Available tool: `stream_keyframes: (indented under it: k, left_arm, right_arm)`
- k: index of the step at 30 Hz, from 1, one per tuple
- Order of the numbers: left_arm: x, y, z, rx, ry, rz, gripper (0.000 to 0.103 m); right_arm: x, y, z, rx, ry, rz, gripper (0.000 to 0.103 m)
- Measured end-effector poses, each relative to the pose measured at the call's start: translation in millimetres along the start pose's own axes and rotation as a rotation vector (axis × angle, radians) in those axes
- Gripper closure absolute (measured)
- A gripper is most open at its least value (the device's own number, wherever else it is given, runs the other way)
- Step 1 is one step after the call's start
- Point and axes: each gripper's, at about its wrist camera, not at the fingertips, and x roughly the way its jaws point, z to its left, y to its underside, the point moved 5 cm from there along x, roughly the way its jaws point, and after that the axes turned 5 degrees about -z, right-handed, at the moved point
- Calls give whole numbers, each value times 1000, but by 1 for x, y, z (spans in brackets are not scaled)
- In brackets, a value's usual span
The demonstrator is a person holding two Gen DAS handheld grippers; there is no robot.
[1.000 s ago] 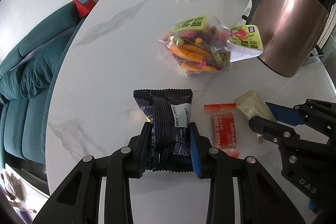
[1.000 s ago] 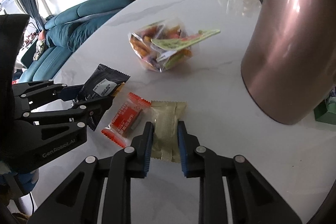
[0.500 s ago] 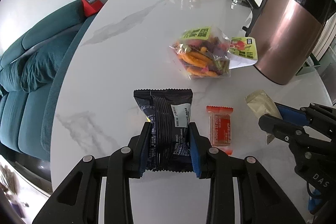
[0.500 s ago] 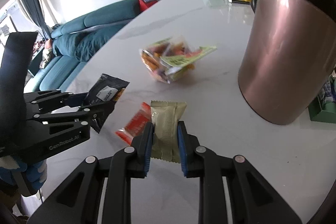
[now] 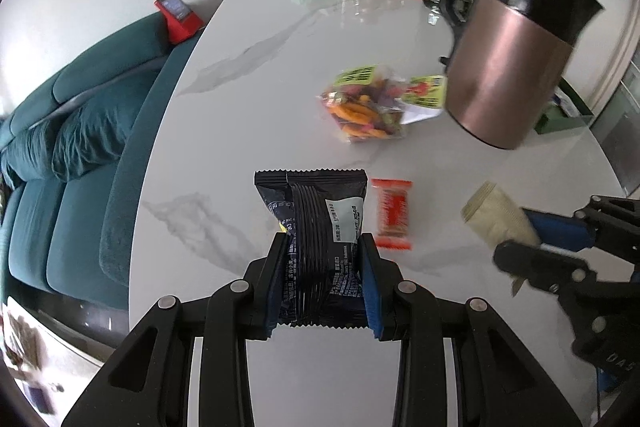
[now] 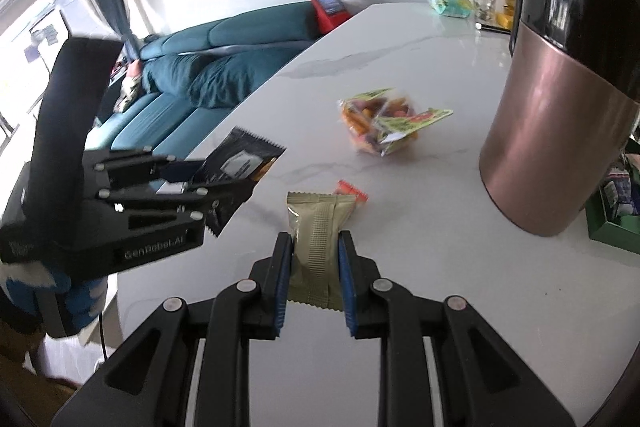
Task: Organize snacks
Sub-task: 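Lift the black wrapper and beige pack and carry both over the green tray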
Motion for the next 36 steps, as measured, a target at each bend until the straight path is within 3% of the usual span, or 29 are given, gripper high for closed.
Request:
stream_keyframes:
  k: [6,14,25,36]
  left_arm:
    - [-21,5,-37,53,34,-10,74]
    - [-32,6,-100,130,91,-10,74]
    - [-25,-14,-205,219,171,-11,74]
    - [-4,-59,-319,314,257,-10,74]
  right_arm:
    - [-28,22,-6,-11,-10,24,88]
    - [-70,50,-46,26,35,27,88]
    - [-127,76,-147,107,145,6,88]
    - [-180,65,-262,164,265,-61,88]
